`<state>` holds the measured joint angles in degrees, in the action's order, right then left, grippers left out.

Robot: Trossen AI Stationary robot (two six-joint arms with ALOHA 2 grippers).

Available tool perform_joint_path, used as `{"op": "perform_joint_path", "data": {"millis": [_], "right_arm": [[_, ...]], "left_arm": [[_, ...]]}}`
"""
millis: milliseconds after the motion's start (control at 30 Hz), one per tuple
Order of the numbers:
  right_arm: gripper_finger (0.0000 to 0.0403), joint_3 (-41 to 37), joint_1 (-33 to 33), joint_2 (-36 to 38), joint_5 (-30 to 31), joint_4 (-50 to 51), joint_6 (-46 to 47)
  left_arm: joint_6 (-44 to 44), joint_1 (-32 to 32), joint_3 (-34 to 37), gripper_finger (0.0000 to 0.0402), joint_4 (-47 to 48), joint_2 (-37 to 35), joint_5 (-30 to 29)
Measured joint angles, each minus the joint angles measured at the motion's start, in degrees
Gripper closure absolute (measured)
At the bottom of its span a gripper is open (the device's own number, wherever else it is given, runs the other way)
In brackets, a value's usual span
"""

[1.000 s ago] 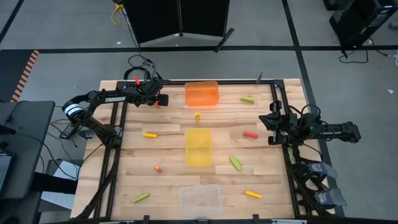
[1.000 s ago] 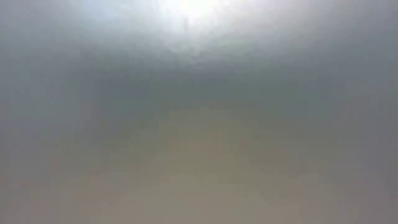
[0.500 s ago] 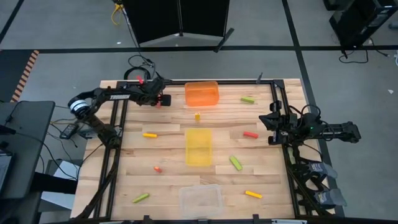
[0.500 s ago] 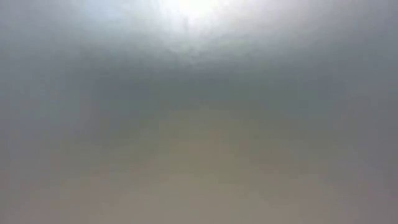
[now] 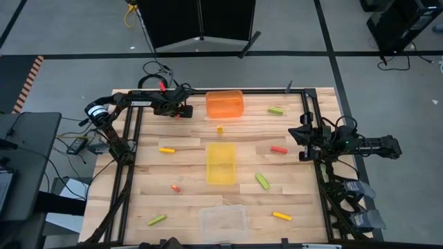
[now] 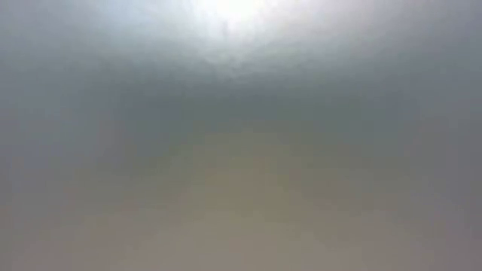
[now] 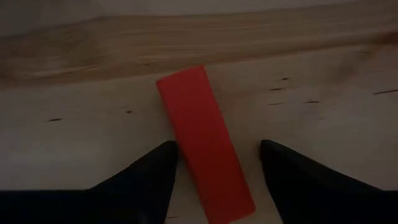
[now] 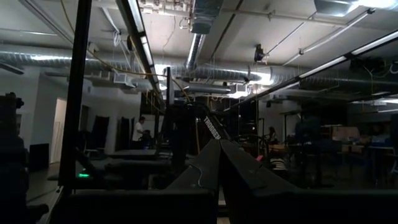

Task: Sort blocks
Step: Put the top orange block into the orange bin

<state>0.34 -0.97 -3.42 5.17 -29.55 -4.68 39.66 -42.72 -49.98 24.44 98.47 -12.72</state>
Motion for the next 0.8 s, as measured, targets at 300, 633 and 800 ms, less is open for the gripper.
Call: {"op": "perform_joint_path", "data": {"millis": [300,633,800], "right_arm": [[0.038,0.0,0.0,0.01,-0.09,-3.05,0.19],[0.038,0.0,0.0,0.02,-0.11,-3.14,0.19],[0.038,0.0,0.0,0.02,-0.13,-3.4,0.19]], "left_arm": [[-1.45,0.02,0.07,0.0295,0.05,0.14,0.12],[-4.86,0.35,0.14,0.0297,-0.27,0.16,0.14],[-5.18,0.7,0.26,0.0297,-0.97,0.16,0.08]]}}
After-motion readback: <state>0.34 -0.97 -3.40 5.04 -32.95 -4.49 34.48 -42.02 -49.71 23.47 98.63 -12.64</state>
